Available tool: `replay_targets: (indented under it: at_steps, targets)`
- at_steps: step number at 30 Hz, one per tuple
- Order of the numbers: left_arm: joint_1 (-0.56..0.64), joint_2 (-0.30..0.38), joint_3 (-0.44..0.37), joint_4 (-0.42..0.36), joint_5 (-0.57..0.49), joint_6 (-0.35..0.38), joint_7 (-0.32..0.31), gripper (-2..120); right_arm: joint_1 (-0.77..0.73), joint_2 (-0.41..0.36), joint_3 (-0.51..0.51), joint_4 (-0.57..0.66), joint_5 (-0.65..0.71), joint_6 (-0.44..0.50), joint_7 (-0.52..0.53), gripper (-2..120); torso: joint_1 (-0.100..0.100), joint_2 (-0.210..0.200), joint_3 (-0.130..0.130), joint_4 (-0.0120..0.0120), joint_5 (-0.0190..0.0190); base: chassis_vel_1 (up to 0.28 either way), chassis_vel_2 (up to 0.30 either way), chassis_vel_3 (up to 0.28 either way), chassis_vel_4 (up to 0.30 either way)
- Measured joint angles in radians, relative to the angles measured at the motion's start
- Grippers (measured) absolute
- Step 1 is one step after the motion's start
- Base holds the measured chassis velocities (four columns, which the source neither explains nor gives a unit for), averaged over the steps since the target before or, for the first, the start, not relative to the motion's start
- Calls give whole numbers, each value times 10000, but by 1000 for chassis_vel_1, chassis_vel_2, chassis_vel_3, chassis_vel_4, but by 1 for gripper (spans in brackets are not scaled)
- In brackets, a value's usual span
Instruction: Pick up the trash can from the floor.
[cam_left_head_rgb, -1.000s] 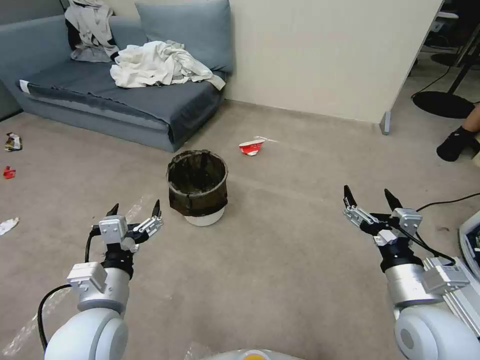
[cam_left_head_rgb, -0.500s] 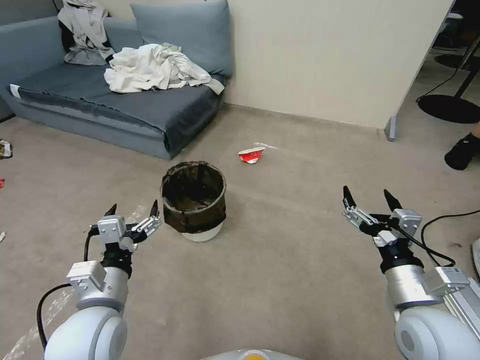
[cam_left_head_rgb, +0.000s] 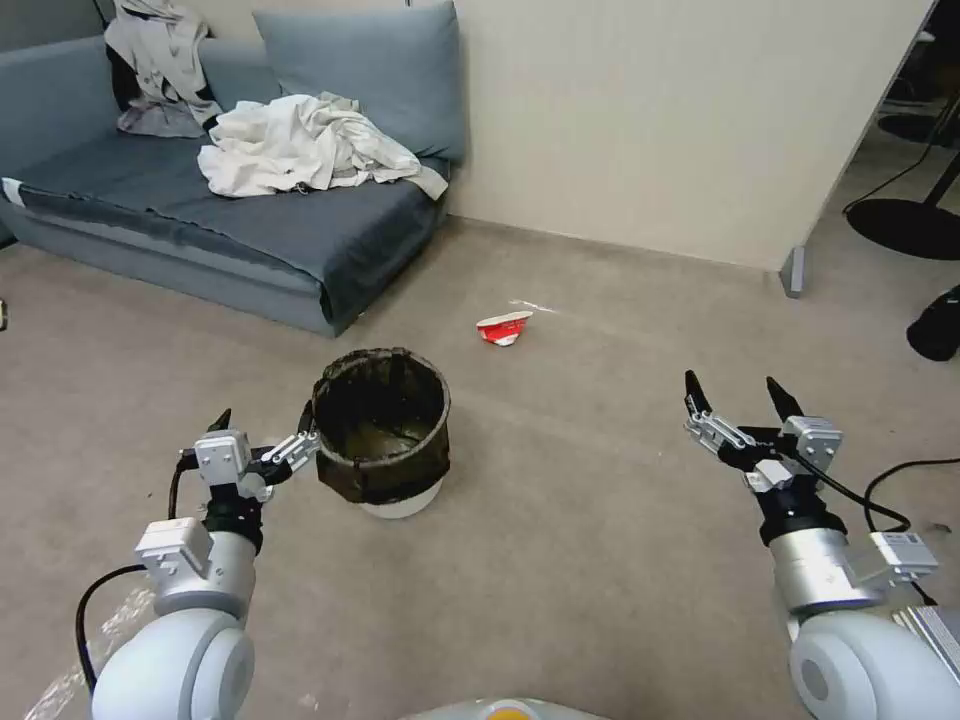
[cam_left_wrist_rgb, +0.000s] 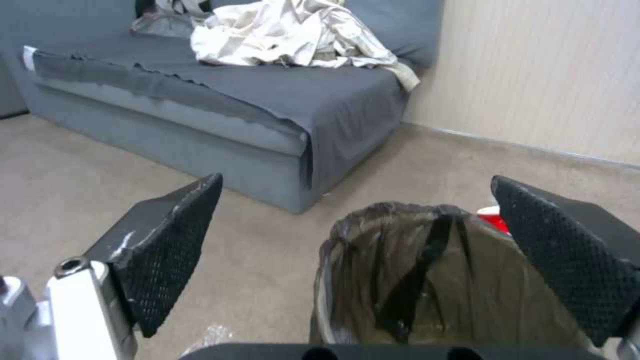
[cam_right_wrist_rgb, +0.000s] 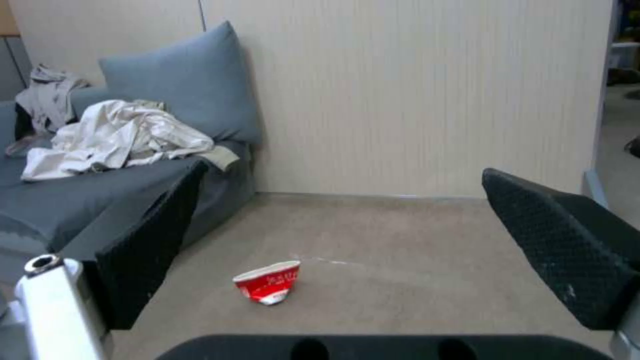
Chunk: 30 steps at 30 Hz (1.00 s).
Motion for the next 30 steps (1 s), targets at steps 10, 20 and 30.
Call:
replay_targets:
  at_steps: [10, 20, 30]
  targets:
    - [-548, 559, 98, 487, -811, 857, -525, 100, 191, -29, -102, -142, 10, 137, -199, 100, 0, 0, 0, 1, 0, -53, 53, 51, -54]
    - [-2387, 1944, 666, 2111, -2909, 3163, -2116, 100, 121, -6, -47, -122, 23, 231, -241, 100, 0, 0, 0, -2, 1, 0, 0, 0, 0]
    - [-3943, 2762, 1694, 3770, -4435, 4195, -2905, 100, -9, 125, 103, -65, 22, 281, -235, 100, 0, 0, 1, -2, 1, 0, 0, 0, 0]
